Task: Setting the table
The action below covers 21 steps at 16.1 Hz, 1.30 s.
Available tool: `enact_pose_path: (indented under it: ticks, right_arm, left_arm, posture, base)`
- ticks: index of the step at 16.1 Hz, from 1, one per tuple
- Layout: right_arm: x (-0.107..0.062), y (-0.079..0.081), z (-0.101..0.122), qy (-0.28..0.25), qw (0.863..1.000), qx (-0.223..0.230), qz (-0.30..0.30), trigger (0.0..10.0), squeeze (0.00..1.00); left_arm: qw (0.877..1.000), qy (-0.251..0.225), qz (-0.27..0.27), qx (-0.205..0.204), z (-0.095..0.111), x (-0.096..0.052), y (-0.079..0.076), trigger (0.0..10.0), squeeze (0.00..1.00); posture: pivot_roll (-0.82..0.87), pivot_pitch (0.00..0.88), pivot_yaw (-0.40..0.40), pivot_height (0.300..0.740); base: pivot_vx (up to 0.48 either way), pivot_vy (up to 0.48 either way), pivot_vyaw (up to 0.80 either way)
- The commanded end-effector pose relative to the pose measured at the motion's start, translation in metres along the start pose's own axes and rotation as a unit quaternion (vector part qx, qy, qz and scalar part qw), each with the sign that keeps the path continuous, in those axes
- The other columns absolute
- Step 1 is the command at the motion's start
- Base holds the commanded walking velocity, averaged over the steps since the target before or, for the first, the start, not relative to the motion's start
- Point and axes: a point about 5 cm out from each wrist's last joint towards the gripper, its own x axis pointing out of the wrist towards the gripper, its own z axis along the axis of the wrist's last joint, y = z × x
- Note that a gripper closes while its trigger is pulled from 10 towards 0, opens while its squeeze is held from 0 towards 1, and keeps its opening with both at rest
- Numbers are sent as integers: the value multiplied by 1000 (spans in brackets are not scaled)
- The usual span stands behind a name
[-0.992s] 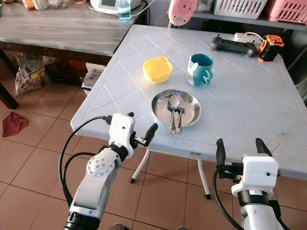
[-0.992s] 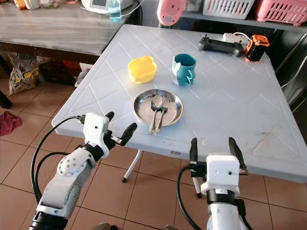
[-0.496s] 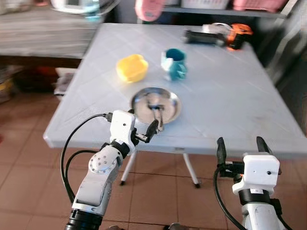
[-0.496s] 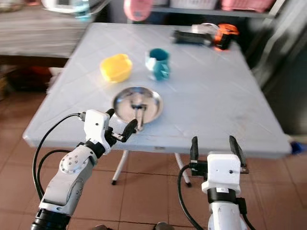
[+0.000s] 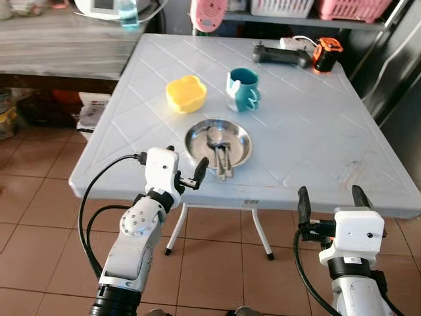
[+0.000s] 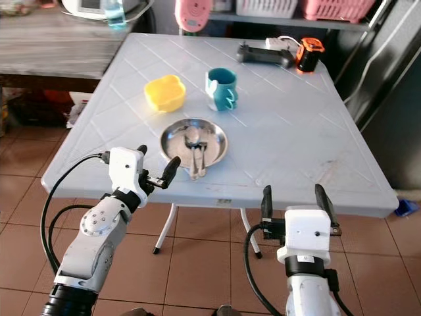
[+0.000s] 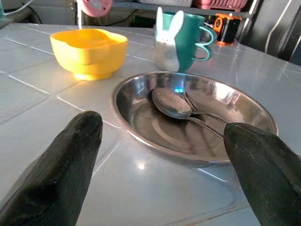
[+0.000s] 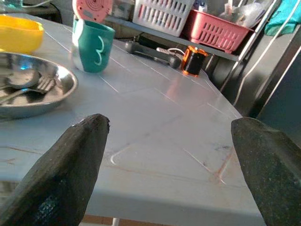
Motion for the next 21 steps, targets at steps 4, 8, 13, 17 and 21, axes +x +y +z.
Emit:
enact_pose_path:
  ticks: [4, 8, 13, 17, 21]
  right_arm:
    - [0, -5, -4, 24, 999, 36, -26, 10000, 0]
    - [1, -5, -7, 36, 998, 49, -33, 10000, 0]
    - [4, -9, -9, 43, 997, 42, -42, 10000, 0]
    - [6, -10, -9, 43, 997, 44, -44, 10000, 0]
    - [8, -8, -10, 45, 998, 20, -45, 10000, 0]
  left_arm:
    - [1000, 1, -15, 8, 2, 4, -5, 10000, 0]
    - [1000, 1, -22, 15, 2, 3, -6, 10000, 0]
    - [1000, 2, -20, 21, 1, 4, -5, 10000, 0]
    - [1000, 4, -18, 20, 0, 5, -4, 10000, 0]
    - [1000, 8, -17, 20, 0, 5, -3, 10000, 0]
  posture:
    - [14, 129, -24, 714]
    - [19, 129, -18, 714]
    - [20, 124, -18, 714]
    - [24, 120, -14, 714]
    - [25, 119, -10, 714]
  base:
    - [0, 0, 0]
    - [0, 0, 0]
    - [0, 0, 0]
    - [0, 0, 0]
    - [0, 0, 0]
